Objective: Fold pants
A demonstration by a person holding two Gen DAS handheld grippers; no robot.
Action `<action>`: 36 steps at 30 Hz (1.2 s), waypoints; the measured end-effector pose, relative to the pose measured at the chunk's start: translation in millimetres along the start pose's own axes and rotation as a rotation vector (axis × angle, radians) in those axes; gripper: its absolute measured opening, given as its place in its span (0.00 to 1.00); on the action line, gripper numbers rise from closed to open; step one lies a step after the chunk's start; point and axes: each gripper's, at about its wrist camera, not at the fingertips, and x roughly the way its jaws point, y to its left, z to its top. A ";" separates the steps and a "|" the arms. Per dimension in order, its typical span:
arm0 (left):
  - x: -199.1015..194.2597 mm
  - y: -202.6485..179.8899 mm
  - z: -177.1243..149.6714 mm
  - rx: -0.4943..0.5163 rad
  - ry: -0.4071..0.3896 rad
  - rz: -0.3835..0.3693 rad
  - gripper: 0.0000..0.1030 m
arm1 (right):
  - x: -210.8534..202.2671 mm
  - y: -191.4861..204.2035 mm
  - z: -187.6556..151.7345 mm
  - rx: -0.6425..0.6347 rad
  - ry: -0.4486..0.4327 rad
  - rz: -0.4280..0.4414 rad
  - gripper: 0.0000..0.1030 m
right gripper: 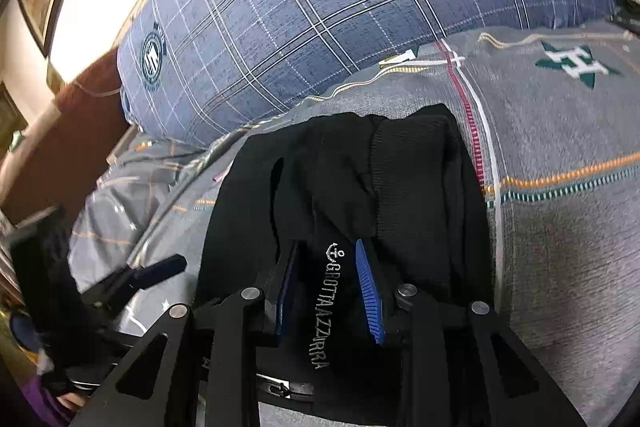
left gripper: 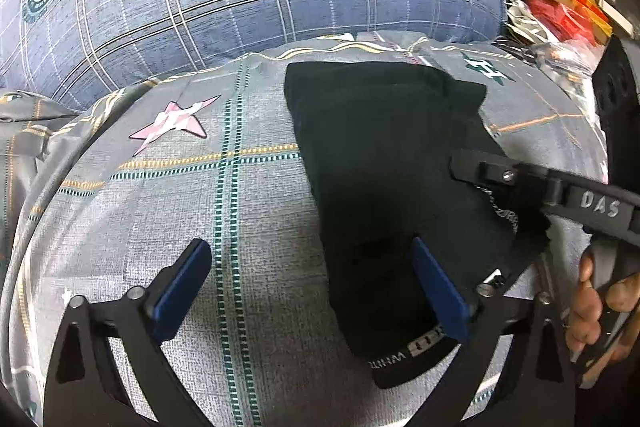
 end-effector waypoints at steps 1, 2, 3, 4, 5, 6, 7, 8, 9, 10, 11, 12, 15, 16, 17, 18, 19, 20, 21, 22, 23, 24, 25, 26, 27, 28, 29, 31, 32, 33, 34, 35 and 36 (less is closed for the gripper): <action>-0.7 0.3 0.1 0.004 0.000 0.003 0.99 | 0.3 -2.8 0.4 0.016 0.002 0.012 0.30; -3.0 0.5 0.8 0.004 0.003 0.007 0.99 | 0.0 -5.1 0.8 0.031 0.002 0.023 0.30; -6.3 0.8 2.0 -0.002 0.002 0.009 0.98 | -0.6 -5.4 1.4 0.036 0.001 0.029 0.30; -9.9 0.2 1.8 -0.008 -0.003 0.009 0.98 | -2.2 -5.5 2.4 0.036 0.000 0.033 0.30; -14.9 0.1 1.5 -0.013 -0.013 0.010 0.98 | -5.4 -4.3 3.5 0.031 -0.002 0.036 0.30; -19.2 -0.4 1.2 -0.014 -0.021 0.017 0.98 | -8.5 -2.9 4.4 0.024 -0.005 0.034 0.30; -24.1 -0.8 1.0 -0.013 -0.032 0.029 0.98 | -12.3 -1.7 5.4 0.016 -0.012 0.033 0.30; -29.8 -1.2 1.1 -0.012 -0.046 0.042 0.98 | -19.1 -1.1 6.3 0.011 -0.027 0.034 0.31; -33.7 -1.1 1.6 -0.011 -0.057 0.052 0.98 | -23.7 -0.3 7.2 0.011 -0.038 0.034 0.36; -39.6 -1.1 2.2 -0.010 -0.075 0.063 0.98 | -29.1 -0.1 7.9 0.009 -0.052 0.033 0.38; -45.9 -0.9 3.0 -0.011 -0.096 0.073 0.98 | -36.4 0.5 8.7 0.001 -0.071 0.027 0.40; -53.5 -0.8 3.9 -0.012 -0.121 0.087 0.98 | -41.4 1.8 10.0 -0.009 -0.084 0.018 0.42; -66.2 0.5 6.9 -0.011 -0.161 0.113 0.98 | -58.1 6.2 11.5 -0.053 -0.133 -0.035 0.47; -69.8 1.2 7.8 -0.011 -0.173 0.122 0.98 | -62.5 7.7 11.7 -0.067 -0.144 -0.058 0.50; -72.8 2.1 8.5 -0.010 -0.181 0.134 0.98 | -66.0 9.1 11.4 -0.080 -0.152 -0.078 0.53; -75.9 2.1 9.1 -0.007 -0.190 0.150 0.98 | -68.5 10.4 11.0 -0.088 -0.158 -0.091 0.53; -77.7 2.1 9.3 -0.004 -0.196 0.160 0.98 | -70.5 11.5 10.6 -0.096 -0.161 -0.102 0.53; -79.2 3.3 9.4 -0.001 -0.201 0.168 0.98 | -71.9 13.6 10.3 -0.106 -0.159 -0.113 0.53; -80.8 2.8 9.5 0.001 -0.206 0.176 0.98 | -72.8 13.8 9.5 -0.111 -0.157 -0.115 0.53; -82.6 2.7 9.7 0.003 -0.212 0.185 0.98 | -73.3 15.0 8.9 -0.114 -0.157 -0.116 0.53; -84.0 2.6 10.4 0.005 -0.218 0.195 0.98 | -73.9 16.3 8.7 -0.117 -0.158 -0.113 0.53; -84.9 2.1 11.2 0.007 -0.221 0.203 0.98 | -74.2 16.6 8.7 -0.120 -0.159 -0.110 0.53; -85.8 1.8 11.0 0.009 -0.223 0.207 0.98 | -74.5 16.8 8.9 -0.121 -0.159 -0.109 0.53; -86.9 1.6 11.1 0.011 -0.226 0.214 0.98 | -74.5 16.6 9.3 -0.120 -0.161 -0.106 0.54; -87.2 1.6 11.1 0.012 -0.228 0.219 0.98 | -74.8 15.9 8.9 -0.117 -0.162 -0.102 0.54; -87.8 1.3 11.4 0.013 -0.231 0.223 0.98 | -75.0 15.0 8.7 -0.113 -0.161 -0.099 0.54; -88.1 1.0 11.4 0.014 -0.233 0.228 0.98 | -74.7 14.4 8.7 -0.109 -0.160 -0.097 0.54; -88.0 1.3 12.0 0.019 -0.235 0.234 0.98 | -74.0 13.6 8.4 -0.105 -0.158 -0.101 0.55; -88.0 0.8 11.9 0.020 -0.233 0.238 0.98 | -73.4 13.2 8.1 -0.103 -0.155 -0.102 0.55; -87.9 0.8 11.8 0.020 -0.233 0.239 0.98 | -72.9 12.7 7.8 -0.102 -0.153 -0.101 0.55; -87.8 0.4 11.7 0.021 -0.231 0.240 0.98 | -72.6 12.4 8.0 -0.100 -0.152 -0.101 0.55; -87.5 0.5 11.7 0.021 -0.230 0.240 0.98 | -72.1 11.9 7.9 -0.098 -0.149 -0.101 0.55; -86.7 0.9 11.8 0.019 -0.228 0.242 0.98 | -71.8 11.5 7.9 -0.096 -0.148 -0.101 0.55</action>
